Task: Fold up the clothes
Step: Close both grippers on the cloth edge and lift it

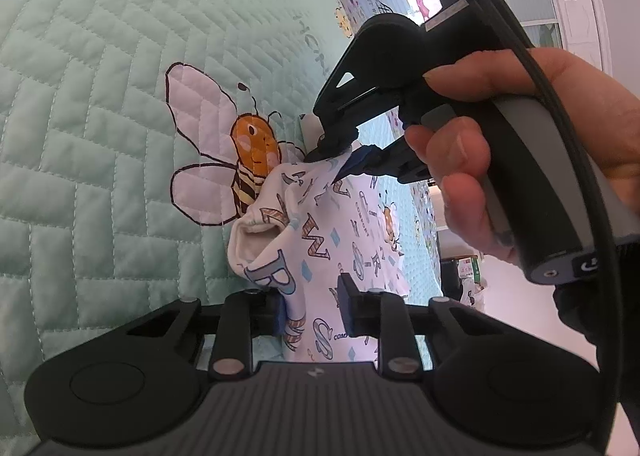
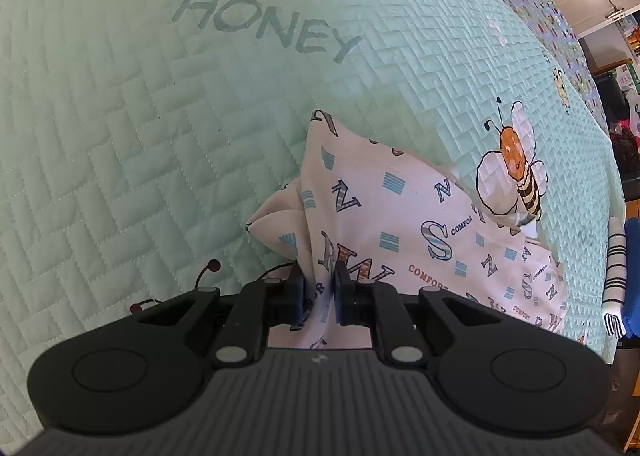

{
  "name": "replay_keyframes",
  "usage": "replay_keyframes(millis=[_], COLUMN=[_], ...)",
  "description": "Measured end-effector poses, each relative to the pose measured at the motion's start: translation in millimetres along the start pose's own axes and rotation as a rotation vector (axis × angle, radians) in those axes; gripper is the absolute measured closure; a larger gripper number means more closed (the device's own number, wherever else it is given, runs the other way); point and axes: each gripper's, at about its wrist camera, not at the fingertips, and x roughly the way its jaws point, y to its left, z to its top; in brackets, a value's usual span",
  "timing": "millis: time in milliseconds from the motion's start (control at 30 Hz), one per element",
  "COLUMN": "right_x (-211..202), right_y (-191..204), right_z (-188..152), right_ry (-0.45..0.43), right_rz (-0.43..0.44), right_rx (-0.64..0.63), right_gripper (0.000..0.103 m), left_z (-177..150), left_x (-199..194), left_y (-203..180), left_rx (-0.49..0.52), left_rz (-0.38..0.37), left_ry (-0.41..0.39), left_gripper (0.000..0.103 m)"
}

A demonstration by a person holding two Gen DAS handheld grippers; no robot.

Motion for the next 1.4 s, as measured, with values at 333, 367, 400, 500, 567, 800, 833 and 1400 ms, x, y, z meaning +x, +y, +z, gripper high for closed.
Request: replay_keyframes(millis=[333, 367, 400, 500, 567, 800, 833, 1400], right_x=[-0.4, -0.6, -0.7, -1.4, -2.1, -4.9, -5.3, -52.0], right_y=[-5.3, -5.4, -5.5, -7.4, -10.9, -22.9, -24.6, -137.7], right_z=[-2.5, -2.8, -3.1, -3.7, -4.0, -5.1, -5.3, -24.8], right_ry=[-0.015, -0.017, -0.018, -0.024, -0.028, -0.042, -0.044, -0.181], right_rz=[0.027, 0.029, 0.031, 0.041, 0.057, 0.11, 0.117, 0.435], right_rx=[0.009, 0.011, 0.011, 0.014, 0.022, 0.048, 0.052, 0.256], right_gripper=[0.089, 0.089, 0.089, 0.089, 0.089, 0.09, 0.091, 0.092], left_z=[-4.0, -4.2, -4.1, -4.1, -2.6, -0.1, -0.4, -36.8], left_x=[2.8, 3.0, 3.1, 7.4, 11.7, 19.1, 18.7, -4.5], left_y=[5.1, 5.2, 5.5, 5.7, 5.6, 3.5, 2.2, -93.7], left_rx=[0.013, 0.015, 0.017, 0.022, 0.022, 0.044, 0.052, 0.528], left_rz=[0.01, 0.011, 0.012, 0.014, 0.016, 0.021, 0.022, -0.023], left_ry=[0.009, 0.009, 0.01, 0.011, 0.011, 0.001, -0.002, -0.121], left_gripper=[0.089, 0.089, 0.089, 0.092, 0.095, 0.101, 0.101, 0.101])
